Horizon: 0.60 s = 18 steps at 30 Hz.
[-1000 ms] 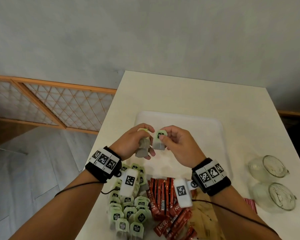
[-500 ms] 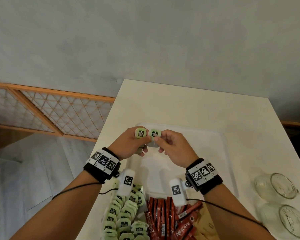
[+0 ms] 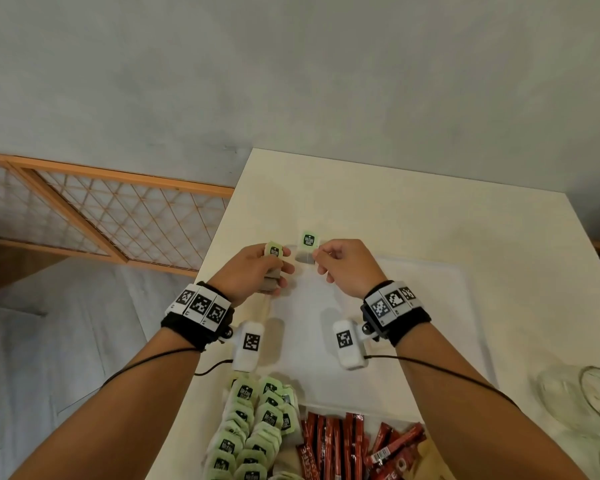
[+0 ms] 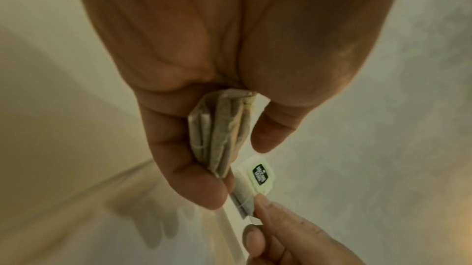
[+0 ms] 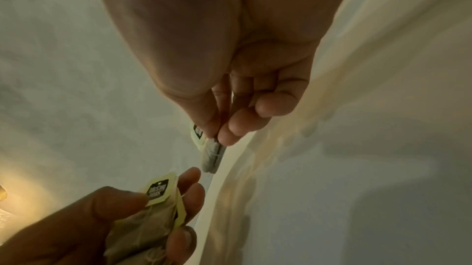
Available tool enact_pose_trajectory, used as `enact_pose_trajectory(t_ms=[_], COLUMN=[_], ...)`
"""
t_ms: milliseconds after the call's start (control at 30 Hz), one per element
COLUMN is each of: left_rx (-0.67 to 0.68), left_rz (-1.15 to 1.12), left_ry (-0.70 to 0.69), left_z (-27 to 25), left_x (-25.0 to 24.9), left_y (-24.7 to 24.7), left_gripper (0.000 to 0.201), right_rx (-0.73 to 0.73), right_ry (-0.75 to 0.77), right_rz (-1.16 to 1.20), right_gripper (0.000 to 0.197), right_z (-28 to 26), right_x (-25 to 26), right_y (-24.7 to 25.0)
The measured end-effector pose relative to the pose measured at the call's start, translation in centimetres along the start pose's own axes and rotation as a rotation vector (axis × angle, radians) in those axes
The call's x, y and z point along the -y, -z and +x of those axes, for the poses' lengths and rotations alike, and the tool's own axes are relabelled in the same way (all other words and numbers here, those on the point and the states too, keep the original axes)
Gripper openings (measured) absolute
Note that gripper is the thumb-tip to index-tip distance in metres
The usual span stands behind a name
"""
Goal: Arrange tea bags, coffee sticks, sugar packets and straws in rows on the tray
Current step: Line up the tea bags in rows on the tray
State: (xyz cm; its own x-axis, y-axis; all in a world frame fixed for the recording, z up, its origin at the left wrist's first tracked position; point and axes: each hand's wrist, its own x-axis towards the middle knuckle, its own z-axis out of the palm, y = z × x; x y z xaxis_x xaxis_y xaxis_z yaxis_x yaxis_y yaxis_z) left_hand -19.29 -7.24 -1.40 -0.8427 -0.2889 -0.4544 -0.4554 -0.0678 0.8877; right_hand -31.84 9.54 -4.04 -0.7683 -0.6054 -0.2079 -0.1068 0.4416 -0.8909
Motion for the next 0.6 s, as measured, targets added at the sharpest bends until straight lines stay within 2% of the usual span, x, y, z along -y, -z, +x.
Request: enact_pose_trajectory(t_ms=[133,300,600], left_rx=[0.005,-0.024,-0.109], left_rz=[-0.042,-0.037,-0.018], left_ry=[0.026,-0.027,-0.033], left_z=[0.6,0.8,1.7], left_x=[0.3,0.5,1.2], left_y=[0.4,0.6,1.2], left_gripper=[0.031,0.017,0.005], right_rx=[0.049,0.056,0.029], right_ry=[-0.074,-0.118,-0.137], right_rz=[-0.020,-0.021,-0.068], right_gripper=[0.016,0.017,0.015], right_z=[1.9,3.2,3.9], right_x=[-0.5,-0.6,0.4], right_y=[-1.1,-2.2,-3.4])
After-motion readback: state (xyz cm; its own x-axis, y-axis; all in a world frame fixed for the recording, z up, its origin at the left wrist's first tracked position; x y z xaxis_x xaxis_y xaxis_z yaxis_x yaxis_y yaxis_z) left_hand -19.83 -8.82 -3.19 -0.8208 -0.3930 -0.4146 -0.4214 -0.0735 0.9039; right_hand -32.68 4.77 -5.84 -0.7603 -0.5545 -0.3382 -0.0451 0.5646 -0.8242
